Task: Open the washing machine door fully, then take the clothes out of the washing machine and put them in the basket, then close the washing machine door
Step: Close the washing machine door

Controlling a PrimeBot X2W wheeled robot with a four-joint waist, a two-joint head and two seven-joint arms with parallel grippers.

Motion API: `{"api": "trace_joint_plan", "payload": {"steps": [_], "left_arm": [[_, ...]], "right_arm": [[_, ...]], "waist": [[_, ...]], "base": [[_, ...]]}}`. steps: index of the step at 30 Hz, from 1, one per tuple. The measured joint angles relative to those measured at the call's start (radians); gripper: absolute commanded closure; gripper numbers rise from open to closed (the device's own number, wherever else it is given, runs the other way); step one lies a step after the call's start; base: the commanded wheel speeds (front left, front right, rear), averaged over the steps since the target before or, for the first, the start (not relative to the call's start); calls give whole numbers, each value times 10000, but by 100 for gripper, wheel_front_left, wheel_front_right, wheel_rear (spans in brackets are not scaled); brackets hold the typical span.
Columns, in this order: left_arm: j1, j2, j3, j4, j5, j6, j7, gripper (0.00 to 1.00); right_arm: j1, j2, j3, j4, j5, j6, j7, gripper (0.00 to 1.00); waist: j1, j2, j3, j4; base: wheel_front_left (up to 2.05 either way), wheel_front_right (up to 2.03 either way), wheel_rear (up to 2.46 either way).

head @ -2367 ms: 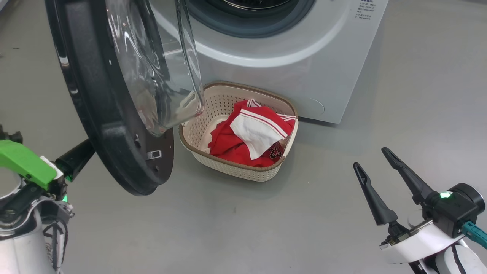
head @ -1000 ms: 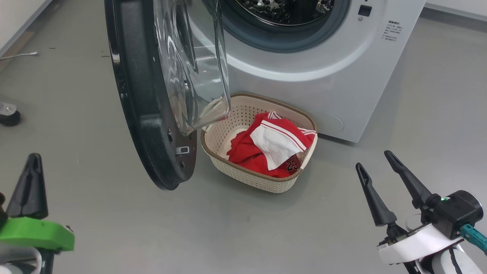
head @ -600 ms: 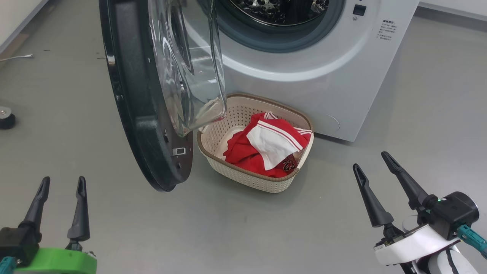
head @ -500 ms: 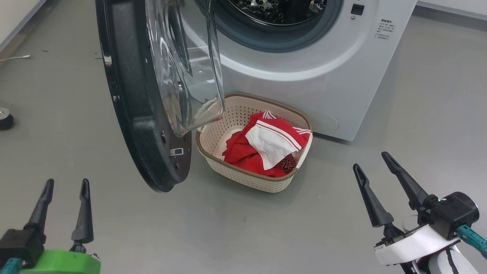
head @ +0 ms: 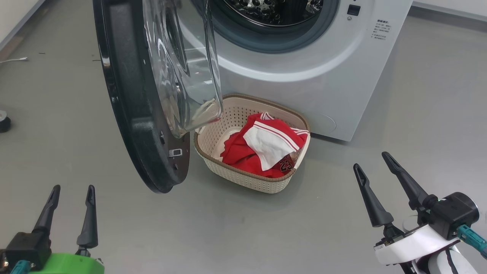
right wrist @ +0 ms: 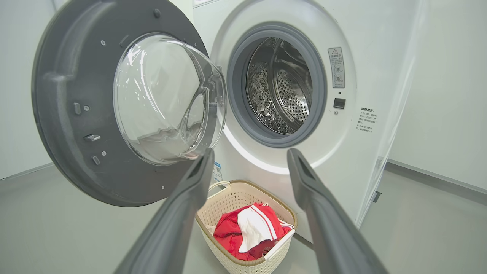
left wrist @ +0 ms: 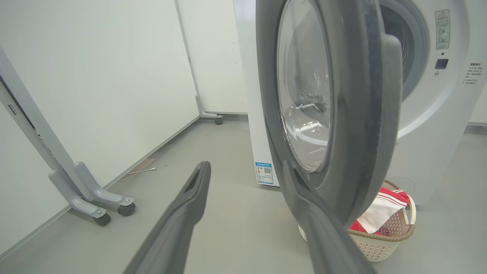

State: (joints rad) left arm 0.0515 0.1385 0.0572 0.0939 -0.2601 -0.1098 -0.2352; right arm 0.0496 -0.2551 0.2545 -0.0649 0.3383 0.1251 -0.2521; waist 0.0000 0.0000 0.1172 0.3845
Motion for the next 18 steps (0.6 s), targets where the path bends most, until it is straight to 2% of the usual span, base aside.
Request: {"api": "trace_joint_plan", "payload": {"steps": [10, 11, 12, 15, 18], "left_arm": [[-6, -10, -15, 232, 67, 0, -86, 0], [-14, -54, -6, 234, 29, 0, -102, 52], [-26, -157, 12, 234, -98, 0, -125, 100], [-68, -389, 27, 234, -389, -2, -125, 100], [-133, -316, 125, 230, -391, -2, -125, 100]], "right_arm": [[0, 15, 4, 61, -54, 0, 0, 0], [0, 15, 4, 65, -56, 0, 0, 0], [0, 15, 8, 67, -63, 0, 0, 0], [0, 15, 35, 75, -63, 0, 0, 0], [1, 17, 79, 88, -65, 0, 0, 0]], "waist": [[0, 0, -53, 11], [0, 0, -61, 12], [0, 0, -70, 14], [0, 0, -93, 18], [0, 0, -111, 13]], "base": [[0, 0, 0], [0, 0, 0], [0, 0, 0], [0, 0, 0], [0, 0, 0]]}}
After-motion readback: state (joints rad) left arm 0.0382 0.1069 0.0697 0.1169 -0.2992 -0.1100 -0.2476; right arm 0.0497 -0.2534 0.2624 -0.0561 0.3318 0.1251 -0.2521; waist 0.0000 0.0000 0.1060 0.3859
